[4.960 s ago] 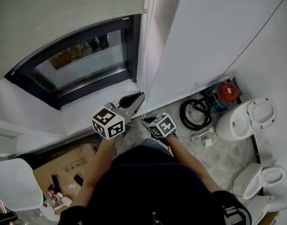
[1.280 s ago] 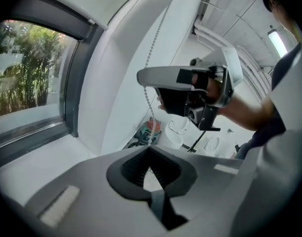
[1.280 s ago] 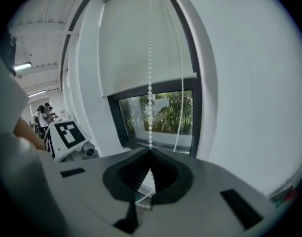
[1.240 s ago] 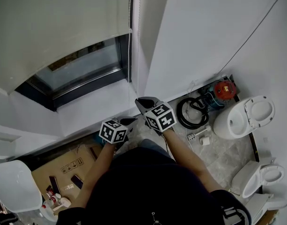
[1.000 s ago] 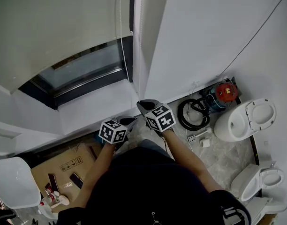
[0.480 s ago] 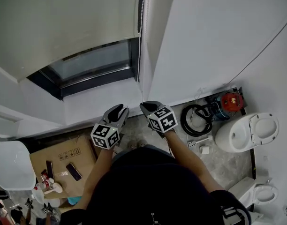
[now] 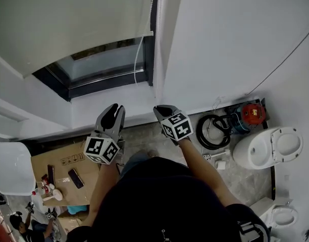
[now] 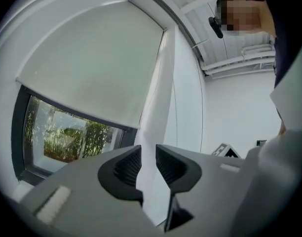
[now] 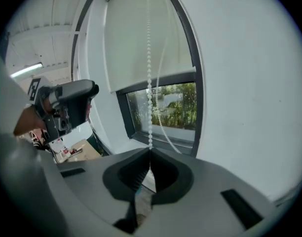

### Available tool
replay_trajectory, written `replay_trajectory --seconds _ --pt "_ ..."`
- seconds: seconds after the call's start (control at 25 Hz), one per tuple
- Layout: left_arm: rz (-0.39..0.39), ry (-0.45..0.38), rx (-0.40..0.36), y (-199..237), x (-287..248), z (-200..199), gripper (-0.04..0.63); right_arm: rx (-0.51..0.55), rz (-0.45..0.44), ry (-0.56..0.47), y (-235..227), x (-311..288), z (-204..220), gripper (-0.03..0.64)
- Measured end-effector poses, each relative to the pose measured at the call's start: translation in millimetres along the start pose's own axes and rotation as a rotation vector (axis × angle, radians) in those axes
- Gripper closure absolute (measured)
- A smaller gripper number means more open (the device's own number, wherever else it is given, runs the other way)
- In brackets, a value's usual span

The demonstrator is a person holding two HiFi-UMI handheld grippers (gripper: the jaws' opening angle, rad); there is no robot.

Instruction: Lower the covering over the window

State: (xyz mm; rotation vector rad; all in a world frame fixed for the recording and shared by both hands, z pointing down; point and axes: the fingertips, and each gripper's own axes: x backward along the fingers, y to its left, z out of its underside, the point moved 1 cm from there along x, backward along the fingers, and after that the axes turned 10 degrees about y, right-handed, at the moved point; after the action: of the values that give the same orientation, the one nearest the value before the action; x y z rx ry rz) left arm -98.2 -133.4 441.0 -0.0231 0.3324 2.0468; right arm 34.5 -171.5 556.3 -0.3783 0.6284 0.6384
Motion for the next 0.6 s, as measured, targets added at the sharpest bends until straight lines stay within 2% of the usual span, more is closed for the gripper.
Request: replay_trajectory --seconds 0.12,0.24,0.36,0.6 --pt "-0.001 -0.009 -0.014 -7 -6 -19 0.499 0.013 0.015 -0.014 -6 12 0 0.601" --pt "-0.011 -0.023 -0.062 -16 -14 -39 0.507 -0.018 0.112 -0.119 -23 43 -19 0.595" --pt "-0.064 -0.034 -0.127 -19 -20 -63 0.577 0.023 0.236 -0.257 -32 88 -63 0.595" --pt "-0.111 -0.104 -0.206 -42 -20 -128 0.584 0.137 0.429 -0.549 -25 195 -159 0.597"
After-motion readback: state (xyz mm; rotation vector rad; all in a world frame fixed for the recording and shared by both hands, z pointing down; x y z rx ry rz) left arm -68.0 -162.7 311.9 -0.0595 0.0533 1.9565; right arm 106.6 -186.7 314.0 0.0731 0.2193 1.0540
